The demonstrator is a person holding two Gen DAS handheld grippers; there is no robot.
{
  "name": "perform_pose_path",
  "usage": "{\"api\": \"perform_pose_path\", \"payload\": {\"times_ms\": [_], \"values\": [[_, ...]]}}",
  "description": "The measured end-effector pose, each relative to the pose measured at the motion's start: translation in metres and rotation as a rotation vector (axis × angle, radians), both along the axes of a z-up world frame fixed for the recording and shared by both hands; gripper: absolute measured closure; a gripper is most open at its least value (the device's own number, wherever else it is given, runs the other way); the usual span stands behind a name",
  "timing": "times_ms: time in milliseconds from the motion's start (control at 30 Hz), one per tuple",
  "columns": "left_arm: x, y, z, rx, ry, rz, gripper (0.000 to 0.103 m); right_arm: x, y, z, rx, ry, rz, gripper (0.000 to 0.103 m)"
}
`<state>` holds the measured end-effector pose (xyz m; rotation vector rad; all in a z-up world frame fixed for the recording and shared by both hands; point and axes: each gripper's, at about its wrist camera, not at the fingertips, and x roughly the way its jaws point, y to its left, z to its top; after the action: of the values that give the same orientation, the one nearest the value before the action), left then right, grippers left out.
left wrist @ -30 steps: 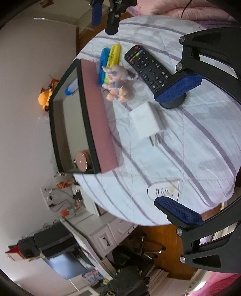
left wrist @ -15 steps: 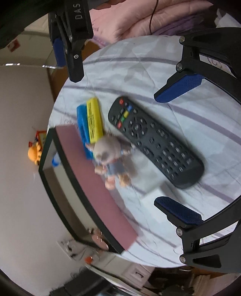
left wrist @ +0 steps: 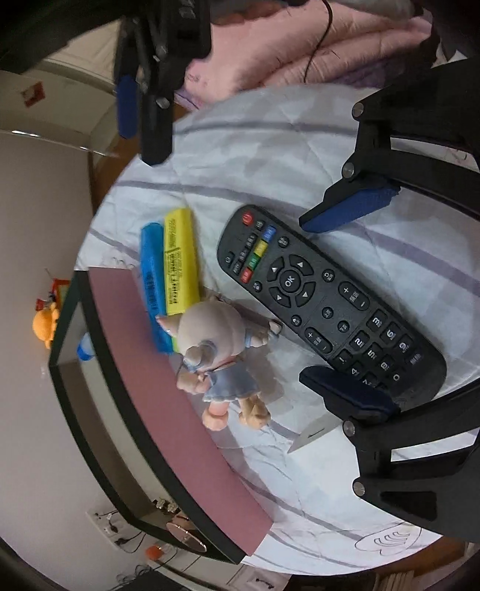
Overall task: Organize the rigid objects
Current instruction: 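Move the left gripper onto the black TV remote and close on it, then lift the remote with the left gripper and carry it over the box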
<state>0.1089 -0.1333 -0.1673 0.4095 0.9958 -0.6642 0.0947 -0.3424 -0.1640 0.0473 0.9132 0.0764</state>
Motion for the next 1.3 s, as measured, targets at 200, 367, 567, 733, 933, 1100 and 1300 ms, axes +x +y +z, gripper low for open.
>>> {"api": "perform_pose_path", "payload": {"times_ms": [200,367,567,733,933,1100,1300], "values": [[0.005,0.01,0.0,-0.053,0.068,0.123,0.039,-0.002,-0.002,-0.002,0.011,-0.001,0.0,0.018],[-0.009,0.007,0.001,-0.035,0.088,0.194,0.041,-0.007,-0.001,-0.002,0.013,-0.004,0.008,0.018],[-0.028,-0.001,0.001,-0.038,0.122,0.207,0.03,-0.018,0.003,-0.002,0.016,-0.007,0.028,0.018],[-0.028,-0.002,-0.001,-0.075,0.124,0.204,0.03,-0.027,0.005,-0.003,0.009,-0.003,0.04,0.018],[-0.024,-0.003,-0.002,-0.081,0.067,0.176,0.05,-0.039,0.003,-0.003,0.01,-0.004,0.03,0.018],[-0.024,-0.009,0.0,-0.073,0.029,0.19,0.055,-0.039,0.006,-0.002,0.003,0.002,0.034,0.018],[-0.024,-0.007,0.004,-0.078,0.01,0.238,0.057,-0.04,0.012,-0.006,-0.003,0.016,0.047,0.018]]}}
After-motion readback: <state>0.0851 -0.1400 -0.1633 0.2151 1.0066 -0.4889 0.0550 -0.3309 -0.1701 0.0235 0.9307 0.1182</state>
